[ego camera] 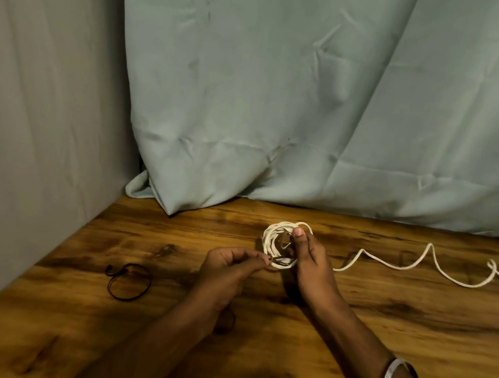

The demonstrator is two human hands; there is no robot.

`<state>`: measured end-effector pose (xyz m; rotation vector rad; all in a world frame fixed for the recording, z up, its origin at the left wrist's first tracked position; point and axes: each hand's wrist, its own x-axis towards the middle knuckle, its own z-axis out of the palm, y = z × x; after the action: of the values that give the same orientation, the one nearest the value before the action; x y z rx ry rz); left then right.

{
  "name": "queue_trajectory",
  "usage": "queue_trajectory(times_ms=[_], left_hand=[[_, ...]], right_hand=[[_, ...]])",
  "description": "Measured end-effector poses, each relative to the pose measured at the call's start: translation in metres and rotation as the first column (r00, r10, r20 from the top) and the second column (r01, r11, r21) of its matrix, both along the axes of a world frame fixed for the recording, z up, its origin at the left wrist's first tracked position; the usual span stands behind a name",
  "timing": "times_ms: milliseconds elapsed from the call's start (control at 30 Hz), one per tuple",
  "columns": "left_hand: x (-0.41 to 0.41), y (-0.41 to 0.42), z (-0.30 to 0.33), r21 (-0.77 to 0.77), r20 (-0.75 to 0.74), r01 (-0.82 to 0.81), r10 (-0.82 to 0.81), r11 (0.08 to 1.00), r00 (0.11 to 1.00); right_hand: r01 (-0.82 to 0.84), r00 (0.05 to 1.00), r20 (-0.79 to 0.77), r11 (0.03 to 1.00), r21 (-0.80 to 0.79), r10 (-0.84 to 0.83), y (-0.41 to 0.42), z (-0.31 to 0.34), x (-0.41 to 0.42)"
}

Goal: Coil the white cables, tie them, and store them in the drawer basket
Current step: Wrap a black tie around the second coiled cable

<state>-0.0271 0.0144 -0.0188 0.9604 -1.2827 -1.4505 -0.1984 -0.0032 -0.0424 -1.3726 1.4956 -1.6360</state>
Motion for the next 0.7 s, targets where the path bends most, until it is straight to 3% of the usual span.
queue_trajectory(times_ms=[133,267,433,700], left_hand=[[0.0,0.002,0.001,-0.032,-0.054,-0.053,0.051,0.998,0.997],[-0.004,0.002,0.0,-0.063,-0.112,-0.162,0.155,0.985,0.982],[-0.015,0.001,0.0,-0.089,-0.164,-0.258,0.241,0.962,0.956],[-0.027,0.005,0.001,-0.055,-0.227,-0.293,0.273,0.955,0.935]], right_hand=[[0.011,0.999,-0.039,1.0,-0.023,-0.012,0.001,0.001,0.002],[0.014,0.979,-0.2,0.998,-0.054,-0.025,0.003,-0.004,0.008],[0.085,0.879,-0.459,0.99,-0.114,-0.128,0.016,-0.001,0.018],[0.098,0.757,-0.619,0.973,-0.211,-0.21,0.024,0.003,0.029]])
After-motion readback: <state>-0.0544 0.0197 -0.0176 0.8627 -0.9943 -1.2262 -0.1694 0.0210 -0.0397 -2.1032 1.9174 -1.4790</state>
